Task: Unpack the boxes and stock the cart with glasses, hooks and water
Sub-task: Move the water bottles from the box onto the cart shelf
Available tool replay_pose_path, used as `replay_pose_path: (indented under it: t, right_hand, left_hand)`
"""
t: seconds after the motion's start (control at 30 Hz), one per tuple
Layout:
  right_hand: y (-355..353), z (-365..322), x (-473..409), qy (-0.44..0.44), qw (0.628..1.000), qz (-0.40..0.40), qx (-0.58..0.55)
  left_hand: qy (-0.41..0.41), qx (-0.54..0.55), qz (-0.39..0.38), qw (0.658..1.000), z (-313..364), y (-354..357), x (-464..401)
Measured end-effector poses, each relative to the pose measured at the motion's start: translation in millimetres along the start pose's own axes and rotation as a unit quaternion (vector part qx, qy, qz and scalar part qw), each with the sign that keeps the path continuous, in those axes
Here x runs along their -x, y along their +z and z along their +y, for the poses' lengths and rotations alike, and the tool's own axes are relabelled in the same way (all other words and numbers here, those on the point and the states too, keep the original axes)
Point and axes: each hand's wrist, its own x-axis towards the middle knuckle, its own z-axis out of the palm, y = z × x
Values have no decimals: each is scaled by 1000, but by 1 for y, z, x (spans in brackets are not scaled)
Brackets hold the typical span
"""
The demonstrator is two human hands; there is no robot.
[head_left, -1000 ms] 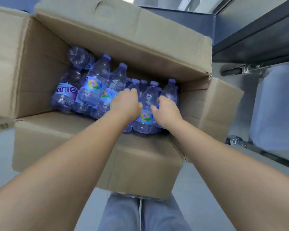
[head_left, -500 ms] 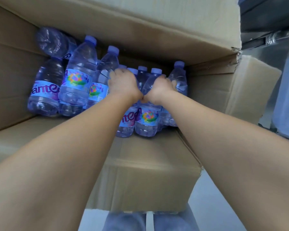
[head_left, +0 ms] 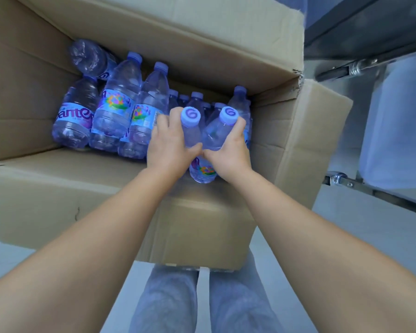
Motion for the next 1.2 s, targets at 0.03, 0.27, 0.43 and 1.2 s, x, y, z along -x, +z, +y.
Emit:
replay_pose_path:
  t: [0.03,0.27,0.43,1.2]
  right_hand:
    - [-5,2,11,-7,1000,15,0]
    - [-71,33,104,-26,979,125,-156]
    - [-130,81,172,-68,965,169,-191]
    - [-378,390,318,-123,964,185,-148]
  left_hand:
    - [6,-3,13,1000,6,-3,10]
    - [69,7,32,997,82,-17,99]
    - [123,8,93,988,138,0,172]
    - [159,104,-3,982,335,286,410]
